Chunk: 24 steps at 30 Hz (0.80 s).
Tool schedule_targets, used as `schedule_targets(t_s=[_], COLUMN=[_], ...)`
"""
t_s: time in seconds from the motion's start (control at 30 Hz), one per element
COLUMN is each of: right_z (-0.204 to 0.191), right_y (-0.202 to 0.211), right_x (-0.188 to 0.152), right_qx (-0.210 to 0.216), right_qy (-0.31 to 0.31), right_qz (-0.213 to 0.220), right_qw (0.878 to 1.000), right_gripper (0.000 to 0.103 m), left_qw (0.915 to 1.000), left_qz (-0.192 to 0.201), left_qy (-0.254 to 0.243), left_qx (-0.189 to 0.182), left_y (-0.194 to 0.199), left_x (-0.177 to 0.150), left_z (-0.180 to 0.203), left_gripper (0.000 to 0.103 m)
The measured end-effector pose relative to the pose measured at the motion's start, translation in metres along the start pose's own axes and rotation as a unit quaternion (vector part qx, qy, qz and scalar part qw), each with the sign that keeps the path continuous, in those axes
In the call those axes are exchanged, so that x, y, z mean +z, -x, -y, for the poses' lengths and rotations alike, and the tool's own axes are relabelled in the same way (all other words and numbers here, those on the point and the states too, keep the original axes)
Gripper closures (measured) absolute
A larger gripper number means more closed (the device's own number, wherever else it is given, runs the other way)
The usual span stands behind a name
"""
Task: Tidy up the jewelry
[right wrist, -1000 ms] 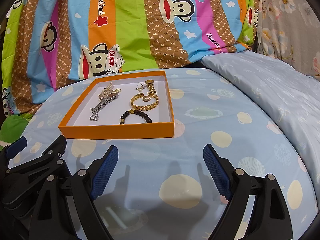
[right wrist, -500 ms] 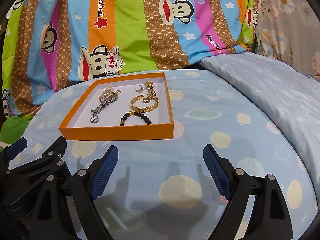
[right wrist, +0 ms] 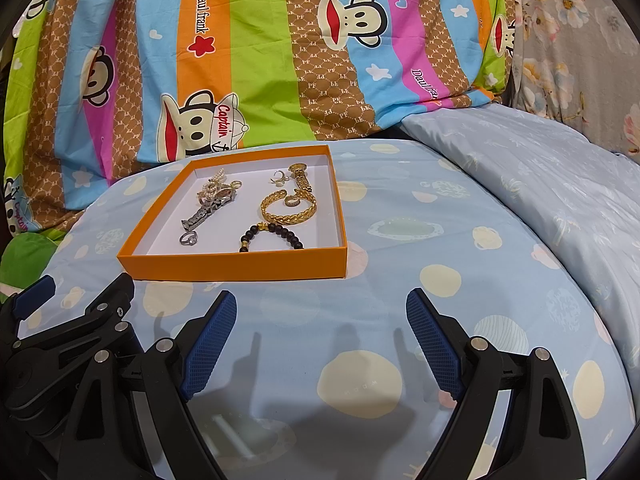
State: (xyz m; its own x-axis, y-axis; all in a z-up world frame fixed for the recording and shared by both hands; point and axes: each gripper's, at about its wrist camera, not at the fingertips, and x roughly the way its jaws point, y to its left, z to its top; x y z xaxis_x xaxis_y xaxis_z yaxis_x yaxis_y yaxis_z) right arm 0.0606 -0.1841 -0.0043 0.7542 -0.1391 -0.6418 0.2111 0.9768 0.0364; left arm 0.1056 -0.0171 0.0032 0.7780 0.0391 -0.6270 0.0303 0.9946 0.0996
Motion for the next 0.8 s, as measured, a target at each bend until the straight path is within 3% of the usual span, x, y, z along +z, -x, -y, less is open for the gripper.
schedule_targets(t_s=[0.3, 0.8], right_z=[-0.0002, -0.0018], right_y=[0.0, 0.0035], right_x=[0.0001, 0.0026], right_qx=[0.001, -0.001], right_qy=[0.0, 0.003], right_qz=[0.0, 0.003], right_qw=[1.0, 1.0], right_gripper=[0.018, 0.018], left_qw=[1.0, 0.9999], left_qz=[-0.002, 0.006], left_qy=[0.003, 0.003], left_qx=[-0.007, 0.012], left_y=[-0.0002, 0.0037], left_x=[0.0, -0.0001], left_z=[-0.0012, -0.0012], left_gripper=[0.008, 0.005])
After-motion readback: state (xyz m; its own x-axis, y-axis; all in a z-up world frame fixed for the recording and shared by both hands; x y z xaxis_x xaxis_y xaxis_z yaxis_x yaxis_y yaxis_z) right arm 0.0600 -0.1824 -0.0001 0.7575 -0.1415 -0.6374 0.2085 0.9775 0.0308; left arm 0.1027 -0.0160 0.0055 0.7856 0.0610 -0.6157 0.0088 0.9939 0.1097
